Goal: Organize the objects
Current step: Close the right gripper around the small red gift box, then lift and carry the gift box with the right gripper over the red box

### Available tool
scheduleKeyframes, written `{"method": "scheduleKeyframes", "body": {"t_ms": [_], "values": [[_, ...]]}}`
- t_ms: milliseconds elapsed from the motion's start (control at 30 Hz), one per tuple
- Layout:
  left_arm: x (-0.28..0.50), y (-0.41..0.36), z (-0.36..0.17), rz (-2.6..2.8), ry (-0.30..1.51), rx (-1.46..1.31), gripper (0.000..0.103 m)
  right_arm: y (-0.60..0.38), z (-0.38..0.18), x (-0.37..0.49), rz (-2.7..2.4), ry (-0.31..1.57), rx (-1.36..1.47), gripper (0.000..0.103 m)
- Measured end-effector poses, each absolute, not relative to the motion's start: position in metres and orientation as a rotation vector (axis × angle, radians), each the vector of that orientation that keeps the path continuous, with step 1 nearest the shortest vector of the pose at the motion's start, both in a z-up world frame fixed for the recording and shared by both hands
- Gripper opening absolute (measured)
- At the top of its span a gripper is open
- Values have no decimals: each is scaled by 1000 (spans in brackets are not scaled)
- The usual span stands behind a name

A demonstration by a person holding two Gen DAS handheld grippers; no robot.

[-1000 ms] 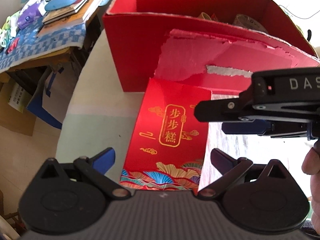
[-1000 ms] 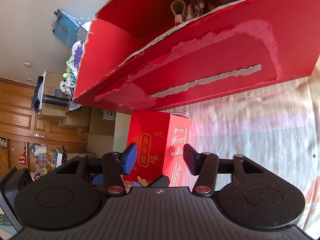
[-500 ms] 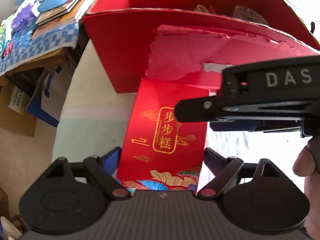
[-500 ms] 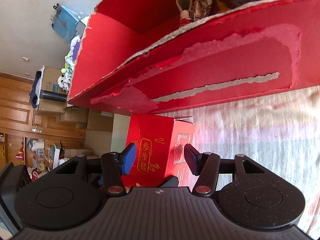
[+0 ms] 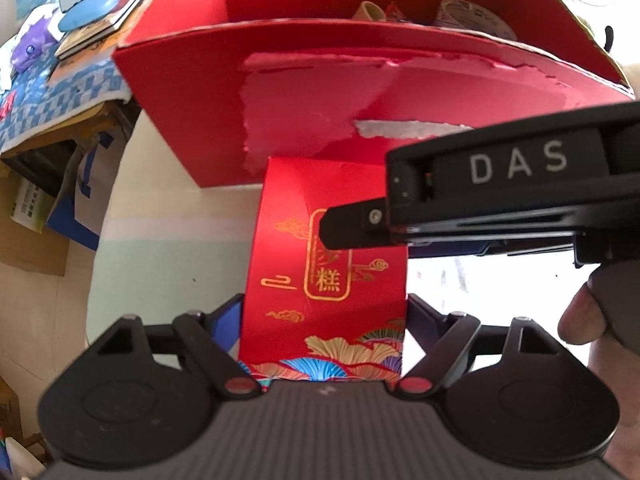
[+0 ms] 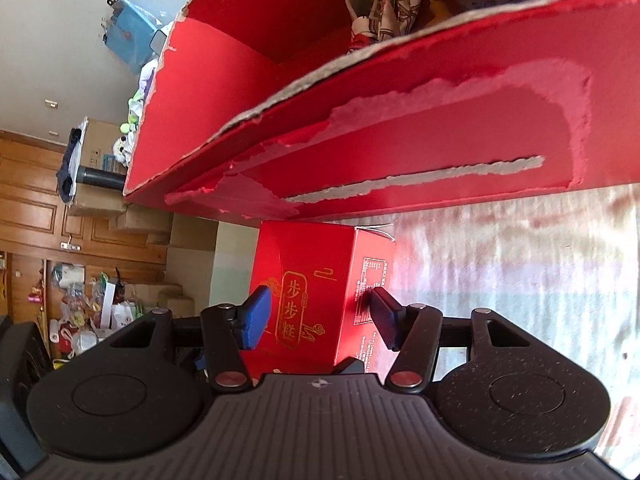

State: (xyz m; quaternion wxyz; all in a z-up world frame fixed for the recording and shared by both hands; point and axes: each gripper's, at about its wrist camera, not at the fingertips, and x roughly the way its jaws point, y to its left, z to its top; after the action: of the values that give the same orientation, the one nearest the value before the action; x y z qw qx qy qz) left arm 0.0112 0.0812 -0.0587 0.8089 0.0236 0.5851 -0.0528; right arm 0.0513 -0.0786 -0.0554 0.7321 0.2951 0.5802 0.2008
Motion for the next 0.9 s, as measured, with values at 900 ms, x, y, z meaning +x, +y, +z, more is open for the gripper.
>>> {"method": "scheduleKeyframes", "body": {"t_ms": [900], "values": [[-25,-73,-48,-446,1191,329,81,-211,-44,-18,200,1185,688,54]]}}
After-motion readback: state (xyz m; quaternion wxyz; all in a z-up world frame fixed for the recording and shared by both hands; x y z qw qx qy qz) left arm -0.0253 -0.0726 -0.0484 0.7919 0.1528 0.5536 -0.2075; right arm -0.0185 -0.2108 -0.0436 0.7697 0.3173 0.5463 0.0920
